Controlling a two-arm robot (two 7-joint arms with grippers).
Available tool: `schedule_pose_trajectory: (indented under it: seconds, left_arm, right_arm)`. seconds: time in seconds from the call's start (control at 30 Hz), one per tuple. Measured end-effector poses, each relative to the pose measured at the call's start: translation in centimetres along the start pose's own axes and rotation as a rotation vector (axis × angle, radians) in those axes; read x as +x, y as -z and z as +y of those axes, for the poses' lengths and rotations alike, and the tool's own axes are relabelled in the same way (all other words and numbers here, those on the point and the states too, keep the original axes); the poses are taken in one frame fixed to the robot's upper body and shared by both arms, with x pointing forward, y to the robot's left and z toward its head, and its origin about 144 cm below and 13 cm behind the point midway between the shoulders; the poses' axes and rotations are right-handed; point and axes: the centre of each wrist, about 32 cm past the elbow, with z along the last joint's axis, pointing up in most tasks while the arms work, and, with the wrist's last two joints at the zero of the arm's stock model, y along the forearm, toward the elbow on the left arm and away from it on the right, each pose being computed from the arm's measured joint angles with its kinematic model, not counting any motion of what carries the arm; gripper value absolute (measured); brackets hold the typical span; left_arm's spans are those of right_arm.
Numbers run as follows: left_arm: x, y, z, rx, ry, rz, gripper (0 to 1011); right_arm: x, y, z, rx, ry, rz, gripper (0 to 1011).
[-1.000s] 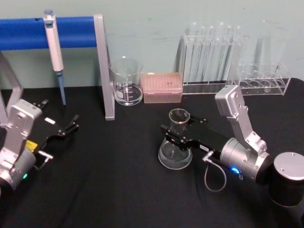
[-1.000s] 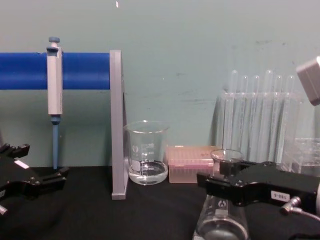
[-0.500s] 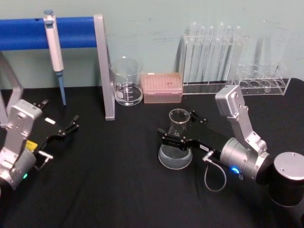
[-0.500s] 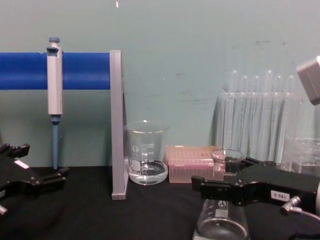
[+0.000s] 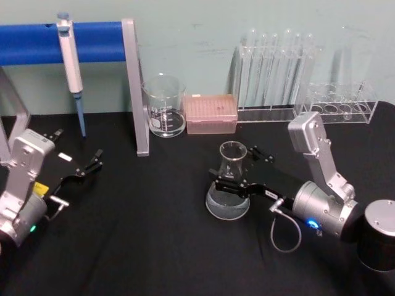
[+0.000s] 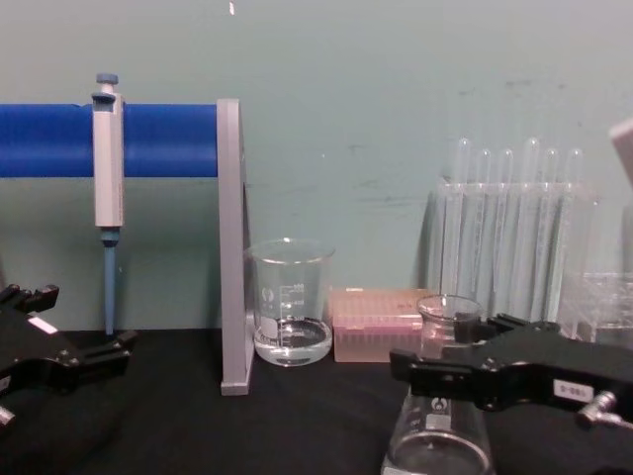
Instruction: Grasp the erlenmeyer flask with one hand, shake it three times, then place it back.
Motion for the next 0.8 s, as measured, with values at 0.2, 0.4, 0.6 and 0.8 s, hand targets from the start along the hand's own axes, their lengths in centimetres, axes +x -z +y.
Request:
schedule_pose_trajectory:
  seconds: [0.2,0.4,0.6,0.8]
  left_arm:
    - [0.0,0.0,0.0,0.000,0.000,0.000,1001]
    - [0.0,0.0,0.0,0.000,0.000,0.000,1001]
    - [0.0,0.0,0.0,0.000,0.000,0.000,1001]
    - [0.0,0.0,0.0,0.000,0.000,0.000,1001]
  right_arm:
    - [0.2,0.1,-1.5,-0.011,-0.012,0.005,1003]
    - [0.4,-0.1,-3.3,-0.011,-0.023,0.002,1002]
    - [0.6,-0.3,-5.2,0.001,-0.019,0.004,1002]
    - [1.0,-0.5,-6.7,0.014,0.002,-0.001,1003]
